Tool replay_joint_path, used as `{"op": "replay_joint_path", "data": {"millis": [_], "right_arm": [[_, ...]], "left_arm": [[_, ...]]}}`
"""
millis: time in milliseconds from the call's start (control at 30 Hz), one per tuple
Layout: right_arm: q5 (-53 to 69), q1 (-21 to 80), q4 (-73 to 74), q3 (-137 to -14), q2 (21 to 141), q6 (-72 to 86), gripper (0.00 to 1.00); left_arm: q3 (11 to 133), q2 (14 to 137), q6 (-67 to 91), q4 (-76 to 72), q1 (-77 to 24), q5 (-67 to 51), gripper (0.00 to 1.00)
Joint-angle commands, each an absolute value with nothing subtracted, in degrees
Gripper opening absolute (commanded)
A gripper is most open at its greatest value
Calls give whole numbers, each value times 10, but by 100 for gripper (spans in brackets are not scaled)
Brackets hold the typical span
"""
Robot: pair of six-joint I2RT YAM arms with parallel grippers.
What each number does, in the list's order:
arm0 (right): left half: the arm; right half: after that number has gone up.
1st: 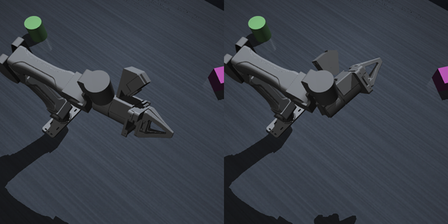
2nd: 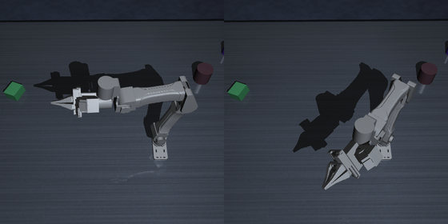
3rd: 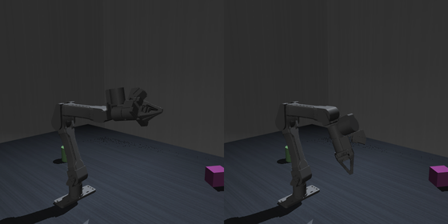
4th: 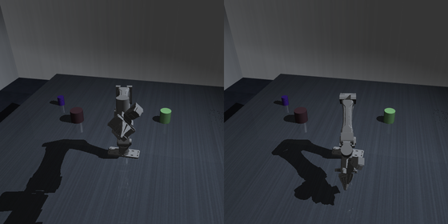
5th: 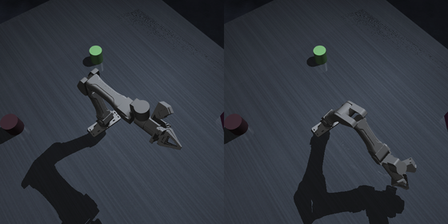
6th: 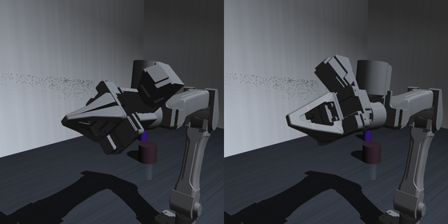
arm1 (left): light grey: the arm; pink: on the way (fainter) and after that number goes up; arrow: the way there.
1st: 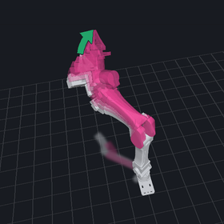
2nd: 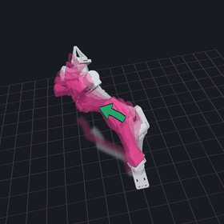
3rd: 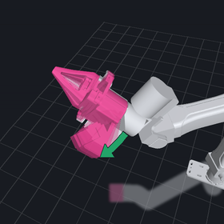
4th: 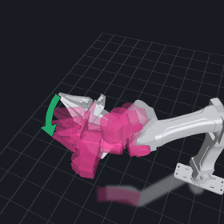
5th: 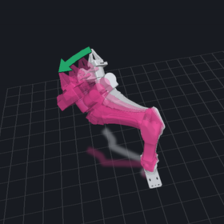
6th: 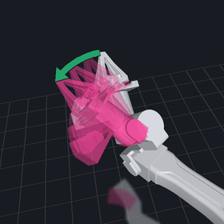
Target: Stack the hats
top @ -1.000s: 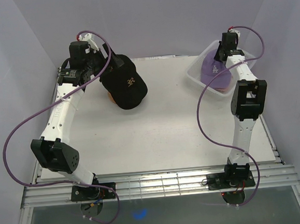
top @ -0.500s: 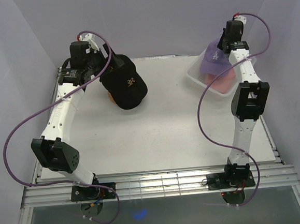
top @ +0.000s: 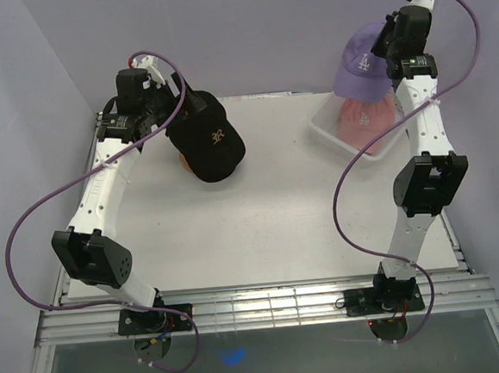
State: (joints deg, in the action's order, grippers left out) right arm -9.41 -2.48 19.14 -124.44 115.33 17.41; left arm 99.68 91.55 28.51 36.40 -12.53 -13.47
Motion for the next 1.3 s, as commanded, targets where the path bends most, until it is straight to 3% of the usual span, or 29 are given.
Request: {"op": "replay_joint_path", "data": {"millis": [0, 433, 1000, 1267], "right_arm": [[-32, -22, 135, -1264, 1098, 189, 8], [199, 70, 27, -1234, 1059, 320, 8], [248, 266, -35, -1321, 1164, 446, 8], [284, 301, -57, -1328, 1213, 483, 8]], "left_arm": [[1001, 891, 285, 356, -128, -143, 93], [1016, 844, 355, 323, -129, -205, 93], [1048, 767, 396, 325, -130, -219, 93], [1065, 758, 382, 347, -130, -212, 94]]}}
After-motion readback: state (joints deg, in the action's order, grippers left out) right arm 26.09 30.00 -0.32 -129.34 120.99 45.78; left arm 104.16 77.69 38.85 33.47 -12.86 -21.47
